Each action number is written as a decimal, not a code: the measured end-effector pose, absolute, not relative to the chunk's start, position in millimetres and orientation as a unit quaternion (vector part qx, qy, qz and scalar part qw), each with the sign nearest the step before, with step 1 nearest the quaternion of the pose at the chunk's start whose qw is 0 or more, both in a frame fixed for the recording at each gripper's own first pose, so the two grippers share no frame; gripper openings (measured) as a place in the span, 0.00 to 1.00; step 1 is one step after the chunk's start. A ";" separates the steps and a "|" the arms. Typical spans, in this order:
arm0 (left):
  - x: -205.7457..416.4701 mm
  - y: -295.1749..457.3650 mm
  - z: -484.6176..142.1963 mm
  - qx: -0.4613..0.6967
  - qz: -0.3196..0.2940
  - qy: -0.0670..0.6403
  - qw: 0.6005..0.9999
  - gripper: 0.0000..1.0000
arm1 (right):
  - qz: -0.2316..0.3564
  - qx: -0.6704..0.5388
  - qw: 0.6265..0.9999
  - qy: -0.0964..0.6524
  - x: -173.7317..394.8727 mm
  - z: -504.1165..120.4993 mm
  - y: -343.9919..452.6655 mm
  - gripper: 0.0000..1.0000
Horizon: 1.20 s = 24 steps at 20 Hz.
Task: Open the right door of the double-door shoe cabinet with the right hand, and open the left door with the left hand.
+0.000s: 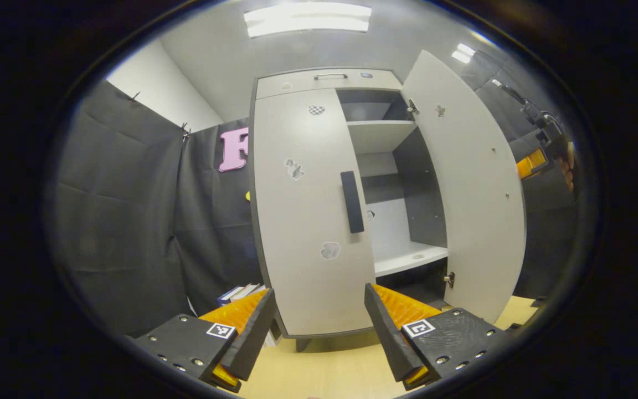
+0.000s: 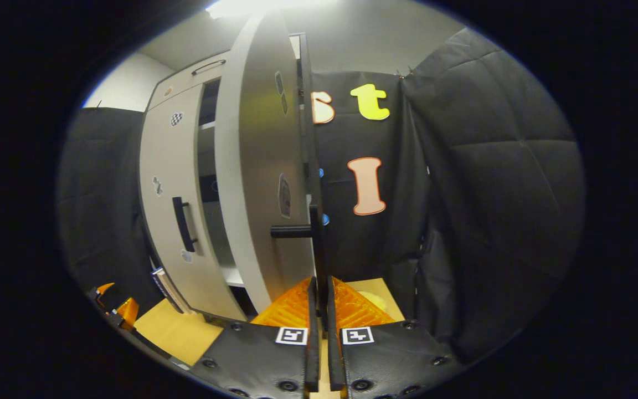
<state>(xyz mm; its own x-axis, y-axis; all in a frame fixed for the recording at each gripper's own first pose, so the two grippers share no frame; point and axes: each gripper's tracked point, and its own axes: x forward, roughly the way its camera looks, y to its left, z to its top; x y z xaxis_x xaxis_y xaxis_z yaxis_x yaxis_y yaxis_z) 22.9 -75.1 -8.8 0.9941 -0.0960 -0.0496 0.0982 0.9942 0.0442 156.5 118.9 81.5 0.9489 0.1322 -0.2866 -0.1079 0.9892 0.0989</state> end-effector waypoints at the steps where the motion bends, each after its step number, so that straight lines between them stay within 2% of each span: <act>1: 23.1 -78.3 -8.7 0.025 -0.054 0.023 0.998 0.93 | 0.077 0.065 0.984 0.145 155.4 84.4 123.0 0.05; 2: 24.1 -83.8 -8.6 0.027 -0.059 0.022 0.998 0.94 | 0.082 0.084 0.983 0.144 154.6 86.6 123.8 0.06; 3: 25.5 -89.4 -7.3 0.028 -0.063 0.022 0.997 0.94 | 0.082 0.089 0.983 0.140 156.1 89.3 119.1 0.00; 4: 26.1 -95.5 -5.5 0.027 -0.068 0.022 0.997 0.93 | 0.082 0.089 0.983 0.139 153.4 87.7 112.6 0.00; 5: 28.6 -100.0 -5.0 0.026 -0.072 0.023 0.997 0.93 | 0.081 0.087 0.983 0.137 147.3 86.8 107.9 0.09; 10: 50.2 -114.9 16.5 0.013 -0.087 0.010 0.996 0.94 | 0.060 0.050 0.989 0.123 121.4 84.8 76.9 0.12; 13: 68.8 -125.7 34.2 -0.005 -0.097 0.000 0.995 0.94 | 0.056 0.048 0.991 0.115 105.9 85.9 63.8 0.19; 17: 99.4 -132.8 52.5 -0.012 -0.103 -0.012 0.994 0.93 | 0.032 0.033 0.992 0.117 89.9 79.5 38.8 0.97; 18: 106.4 -133.4 56.1 -0.014 -0.104 -0.014 0.994 0.93 | 0.021 0.030 0.993 0.115 87.5 78.6 31.7 0.97; 19: 114.5 -132.7 59.7 -0.016 -0.101 -0.016 0.995 0.93 | 0.014 0.029 0.993 0.112 83.5 79.6 25.9 0.92; 20: 124.6 -132.2 62.4 -0.018 -0.098 -0.017 0.995 0.93 | 0.008 0.029 0.994 0.109 81.5 79.2 21.9 0.97; 24: 160.3 -130.5 74.8 -0.028 -0.095 -0.021 0.995 0.94 | -0.024 0.029 0.994 0.107 73.6 76.0 -5.1 0.97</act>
